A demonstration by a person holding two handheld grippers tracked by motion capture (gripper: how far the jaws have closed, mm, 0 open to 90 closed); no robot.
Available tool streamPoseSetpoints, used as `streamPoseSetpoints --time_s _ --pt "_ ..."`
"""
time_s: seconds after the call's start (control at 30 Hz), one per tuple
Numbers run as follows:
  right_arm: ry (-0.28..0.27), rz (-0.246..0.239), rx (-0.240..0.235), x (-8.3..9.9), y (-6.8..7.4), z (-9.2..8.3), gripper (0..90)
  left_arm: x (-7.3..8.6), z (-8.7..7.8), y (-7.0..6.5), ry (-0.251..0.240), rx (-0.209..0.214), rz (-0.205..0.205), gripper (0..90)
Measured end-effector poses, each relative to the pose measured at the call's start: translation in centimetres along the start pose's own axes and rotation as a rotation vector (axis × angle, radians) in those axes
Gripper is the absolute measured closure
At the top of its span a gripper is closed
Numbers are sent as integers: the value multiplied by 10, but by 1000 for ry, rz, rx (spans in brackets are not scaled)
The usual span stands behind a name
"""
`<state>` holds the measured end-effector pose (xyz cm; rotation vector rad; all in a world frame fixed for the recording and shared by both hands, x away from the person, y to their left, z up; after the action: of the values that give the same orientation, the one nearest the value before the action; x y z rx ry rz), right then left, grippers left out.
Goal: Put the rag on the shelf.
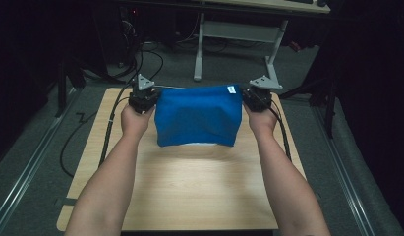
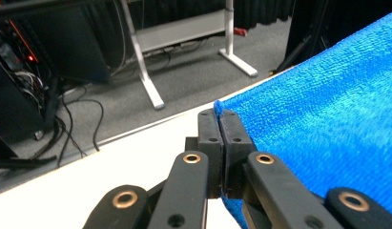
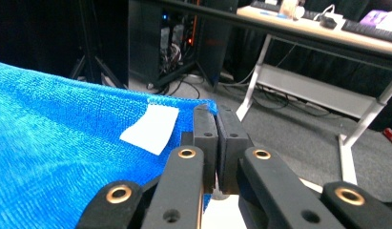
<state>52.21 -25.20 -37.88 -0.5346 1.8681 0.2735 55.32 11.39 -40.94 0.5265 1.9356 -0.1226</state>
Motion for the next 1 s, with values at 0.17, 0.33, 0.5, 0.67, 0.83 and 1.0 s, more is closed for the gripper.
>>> streamPoseSetpoints --time_s 0.17,0.33,0.5,0.67,0.83,1.0 --pt "23 12 -9 15 0 4 891 15 3 -5 30 18 -9 892" --pt "38 24 -15 29 2 7 891 30 3 -9 50 34 -21 891" --pt "54 42 -25 41 1 8 890 42 4 -13 58 58 -38 891" --pt "65 64 -32 54 1 9 890 51 5 -17 65 70 -39 891" --pt "80 82 -47 70 3 13 890 63 5 -20 81 81 -44 891" --pt "96 101 -62 81 6 17 890 76 5 -21 106 91 -51 891"
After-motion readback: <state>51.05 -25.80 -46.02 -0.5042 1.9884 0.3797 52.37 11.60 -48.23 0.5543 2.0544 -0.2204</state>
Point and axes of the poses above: each handheld gripper's, and its own axes: z roughly forward along the jaws, x roughly out of its underside, y roughly to its left, the point moved 1 cm from there along z, roughly forward along the jaws, and after that the axes turned 9 degrees about -x, right-handed, at the moved point
